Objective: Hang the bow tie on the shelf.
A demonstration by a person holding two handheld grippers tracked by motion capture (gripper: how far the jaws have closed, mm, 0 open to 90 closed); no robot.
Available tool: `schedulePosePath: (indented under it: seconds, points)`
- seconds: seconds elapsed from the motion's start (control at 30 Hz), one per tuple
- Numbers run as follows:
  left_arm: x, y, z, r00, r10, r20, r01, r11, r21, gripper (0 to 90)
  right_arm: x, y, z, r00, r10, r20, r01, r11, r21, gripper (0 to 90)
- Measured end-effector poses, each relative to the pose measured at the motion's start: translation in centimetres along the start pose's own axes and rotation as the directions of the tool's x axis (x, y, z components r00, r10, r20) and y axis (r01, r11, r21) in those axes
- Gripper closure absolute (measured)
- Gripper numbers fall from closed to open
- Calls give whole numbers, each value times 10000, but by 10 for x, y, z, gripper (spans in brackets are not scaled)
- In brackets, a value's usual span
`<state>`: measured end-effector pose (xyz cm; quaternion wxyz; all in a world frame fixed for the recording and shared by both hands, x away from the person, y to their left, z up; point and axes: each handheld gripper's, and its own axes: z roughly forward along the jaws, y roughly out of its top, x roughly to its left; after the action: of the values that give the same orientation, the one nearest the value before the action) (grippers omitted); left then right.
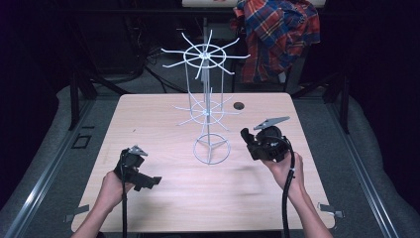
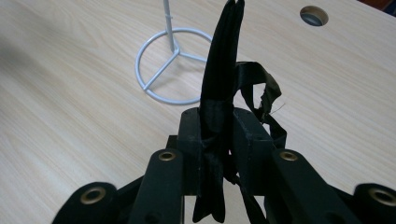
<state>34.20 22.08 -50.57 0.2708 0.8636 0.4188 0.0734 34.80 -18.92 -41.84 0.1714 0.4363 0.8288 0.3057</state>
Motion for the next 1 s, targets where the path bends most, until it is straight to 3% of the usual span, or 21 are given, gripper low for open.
schedulePosePath:
  seconds: [1.0]
  points:
    - [1, -1, 1, 9999, -12, 100, 12, 10000, 49, 0, -19, 26, -4, 9979, 581, 283, -552, 9940, -945, 741]
